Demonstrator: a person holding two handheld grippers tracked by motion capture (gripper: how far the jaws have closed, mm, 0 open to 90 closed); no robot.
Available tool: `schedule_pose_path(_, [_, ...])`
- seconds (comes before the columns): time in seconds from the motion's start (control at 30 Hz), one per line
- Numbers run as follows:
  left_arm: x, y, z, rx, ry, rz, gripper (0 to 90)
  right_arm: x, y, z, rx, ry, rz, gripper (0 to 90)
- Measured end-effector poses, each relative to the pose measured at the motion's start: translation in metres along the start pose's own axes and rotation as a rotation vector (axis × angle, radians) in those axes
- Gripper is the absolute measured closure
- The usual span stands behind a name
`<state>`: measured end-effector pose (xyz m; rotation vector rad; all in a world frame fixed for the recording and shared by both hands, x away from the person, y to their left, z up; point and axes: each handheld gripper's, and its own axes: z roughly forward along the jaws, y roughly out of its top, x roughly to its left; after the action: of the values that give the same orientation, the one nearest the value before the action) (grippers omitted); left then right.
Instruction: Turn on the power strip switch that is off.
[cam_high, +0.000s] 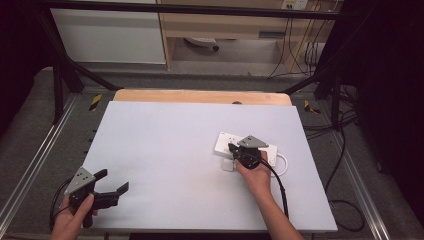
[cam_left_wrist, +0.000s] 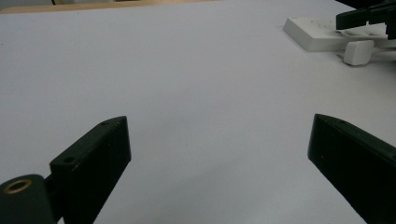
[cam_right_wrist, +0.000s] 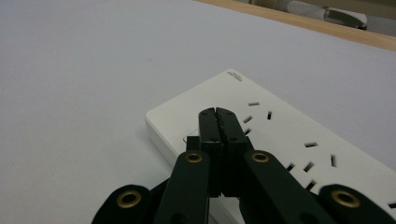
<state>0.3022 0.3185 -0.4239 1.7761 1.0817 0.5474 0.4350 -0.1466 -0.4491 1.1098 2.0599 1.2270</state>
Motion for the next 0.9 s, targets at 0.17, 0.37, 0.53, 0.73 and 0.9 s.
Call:
schedule_pose_path(0.17, [0.0001,-0.0001,0.0001,0.001,0.000,-0.001,5.9,-0.0011,-0.0015,-0.0002,-0.002,-0.004,0.006,90.0])
schedule_pose_path(0.37, [0.0003,-0.0001,0.0001,0.001,0.002,0.001,5.9,-0.0013,-0.0023,0.0008,0.002,-0.007,0.005,90.0])
schedule_pose_path(0.53, [0.0005,-0.0001,0.0001,0.002,0.002,0.001,5.9,-0.0010,-0.0037,0.0015,0.006,-0.005,0.010,90.0])
schedule_pose_path(0.73, [0.0003,-0.0001,0.0000,0.001,0.000,0.001,5.9,-0.0005,-0.0038,0.0020,0.003,-0.009,0.002,90.0])
schedule_pose_path(0.9, [0.0003,-0.0001,0.0001,0.001,0.000,0.000,5.9,-0.0004,-0.0044,0.0021,0.000,-0.008,0.005,90.0])
